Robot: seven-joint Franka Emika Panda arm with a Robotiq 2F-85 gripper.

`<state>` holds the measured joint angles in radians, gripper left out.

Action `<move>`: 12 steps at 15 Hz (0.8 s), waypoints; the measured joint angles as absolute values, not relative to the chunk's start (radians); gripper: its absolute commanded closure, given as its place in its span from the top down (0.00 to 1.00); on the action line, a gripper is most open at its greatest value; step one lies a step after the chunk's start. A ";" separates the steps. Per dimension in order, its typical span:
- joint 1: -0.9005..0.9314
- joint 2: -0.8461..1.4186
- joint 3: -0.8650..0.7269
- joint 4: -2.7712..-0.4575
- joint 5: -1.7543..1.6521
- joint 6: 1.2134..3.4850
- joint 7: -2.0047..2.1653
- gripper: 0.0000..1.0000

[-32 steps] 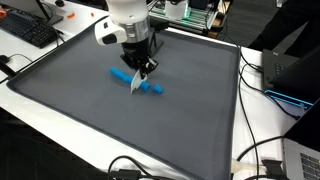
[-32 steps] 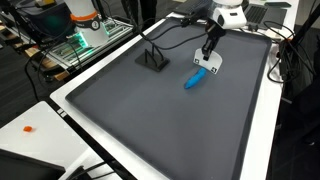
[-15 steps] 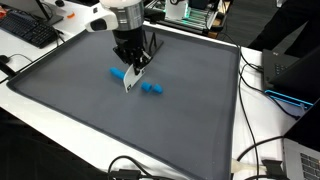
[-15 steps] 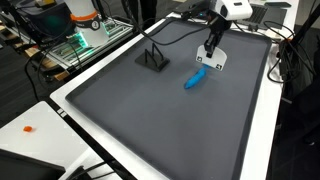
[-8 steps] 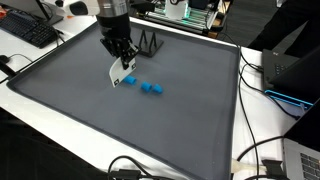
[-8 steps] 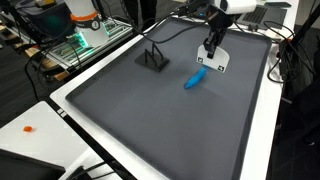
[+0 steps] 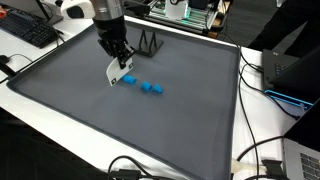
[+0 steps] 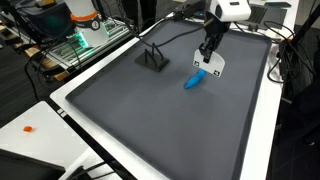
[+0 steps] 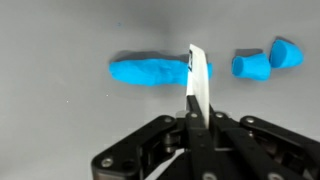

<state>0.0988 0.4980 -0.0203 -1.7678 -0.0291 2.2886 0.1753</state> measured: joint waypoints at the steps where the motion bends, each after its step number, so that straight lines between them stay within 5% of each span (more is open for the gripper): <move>1: 0.098 0.501 -0.020 -1.768 -0.029 2.289 0.175 0.01; 12: 0.094 0.533 -0.020 -1.780 -0.029 2.290 0.165 0.01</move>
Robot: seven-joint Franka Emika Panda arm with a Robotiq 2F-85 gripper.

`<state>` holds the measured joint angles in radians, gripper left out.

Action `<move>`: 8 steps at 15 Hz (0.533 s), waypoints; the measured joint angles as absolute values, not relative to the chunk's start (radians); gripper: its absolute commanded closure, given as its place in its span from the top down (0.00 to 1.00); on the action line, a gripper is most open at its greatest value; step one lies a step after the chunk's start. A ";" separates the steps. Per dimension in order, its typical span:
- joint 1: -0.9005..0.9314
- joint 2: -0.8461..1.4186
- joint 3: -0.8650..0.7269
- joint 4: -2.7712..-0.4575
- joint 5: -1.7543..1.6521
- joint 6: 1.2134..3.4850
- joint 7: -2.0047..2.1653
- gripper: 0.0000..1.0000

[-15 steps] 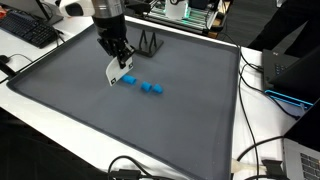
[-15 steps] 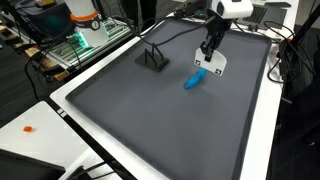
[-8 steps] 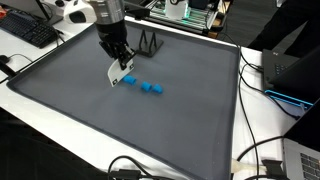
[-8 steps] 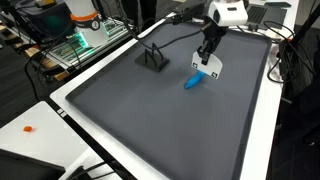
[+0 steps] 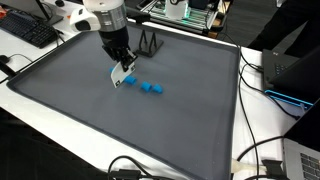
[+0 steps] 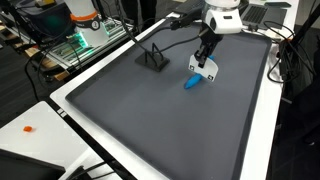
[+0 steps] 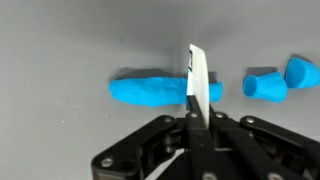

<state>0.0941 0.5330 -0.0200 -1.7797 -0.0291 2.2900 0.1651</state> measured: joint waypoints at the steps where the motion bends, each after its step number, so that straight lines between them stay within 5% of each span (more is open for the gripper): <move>1: 0.094 0.534 -0.020 -1.780 -0.029 2.290 0.162 0.01; 8: 0.092 0.549 -0.017 -1.783 -0.028 2.297 0.148 0.01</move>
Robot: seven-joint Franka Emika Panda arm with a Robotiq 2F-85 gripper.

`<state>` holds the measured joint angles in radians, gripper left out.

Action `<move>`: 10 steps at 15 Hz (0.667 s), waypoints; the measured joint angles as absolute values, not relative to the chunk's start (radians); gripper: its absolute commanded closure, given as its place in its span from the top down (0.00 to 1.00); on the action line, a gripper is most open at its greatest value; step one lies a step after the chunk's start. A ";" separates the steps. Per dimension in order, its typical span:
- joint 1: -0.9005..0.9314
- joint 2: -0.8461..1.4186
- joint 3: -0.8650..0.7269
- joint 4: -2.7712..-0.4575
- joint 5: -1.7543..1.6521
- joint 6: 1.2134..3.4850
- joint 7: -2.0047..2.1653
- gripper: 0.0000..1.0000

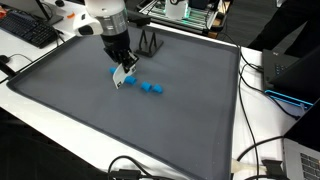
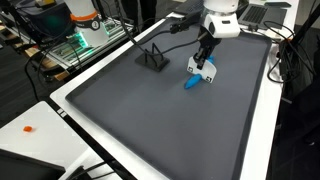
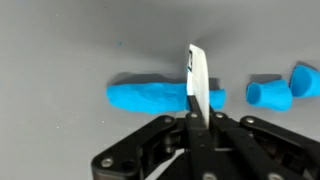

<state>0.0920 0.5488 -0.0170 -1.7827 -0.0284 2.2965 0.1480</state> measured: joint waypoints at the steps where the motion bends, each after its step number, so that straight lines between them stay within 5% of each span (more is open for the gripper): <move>1: 0.091 0.550 -0.016 -1.783 -0.028 2.298 0.146 0.01; 10: 0.076 0.550 0.003 -1.787 -0.003 2.305 0.113 0.01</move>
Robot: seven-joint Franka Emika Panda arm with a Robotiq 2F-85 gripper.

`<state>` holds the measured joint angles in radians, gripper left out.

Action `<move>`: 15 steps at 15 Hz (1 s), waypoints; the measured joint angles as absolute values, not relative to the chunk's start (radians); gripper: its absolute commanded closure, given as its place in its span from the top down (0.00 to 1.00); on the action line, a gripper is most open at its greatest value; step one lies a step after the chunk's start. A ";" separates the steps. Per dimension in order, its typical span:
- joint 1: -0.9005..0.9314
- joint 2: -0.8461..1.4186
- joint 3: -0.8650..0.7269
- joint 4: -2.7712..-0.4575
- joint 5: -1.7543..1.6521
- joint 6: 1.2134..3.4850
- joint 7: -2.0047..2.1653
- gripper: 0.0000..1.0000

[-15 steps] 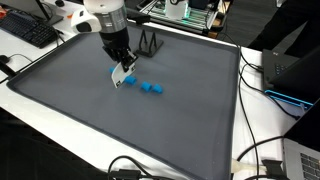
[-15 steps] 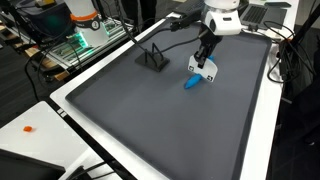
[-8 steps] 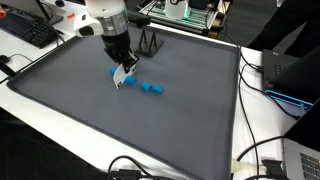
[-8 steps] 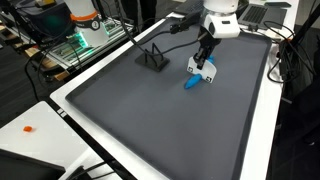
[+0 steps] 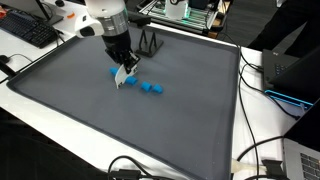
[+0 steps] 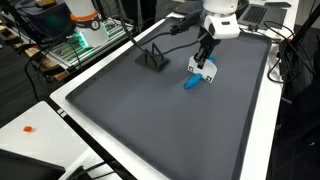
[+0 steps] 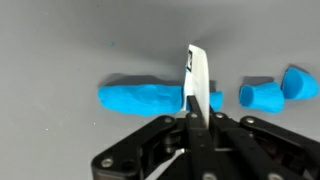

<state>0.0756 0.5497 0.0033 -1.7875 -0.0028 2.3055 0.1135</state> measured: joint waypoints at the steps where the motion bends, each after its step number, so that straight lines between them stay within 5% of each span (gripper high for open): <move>1: 0.075 0.550 0.006 -1.788 0.000 2.306 0.113 0.01; 15: 0.079 0.539 0.032 -1.793 0.003 2.305 0.113 0.01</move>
<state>0.0793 0.5394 0.0320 -1.7927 0.0031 2.3052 0.1132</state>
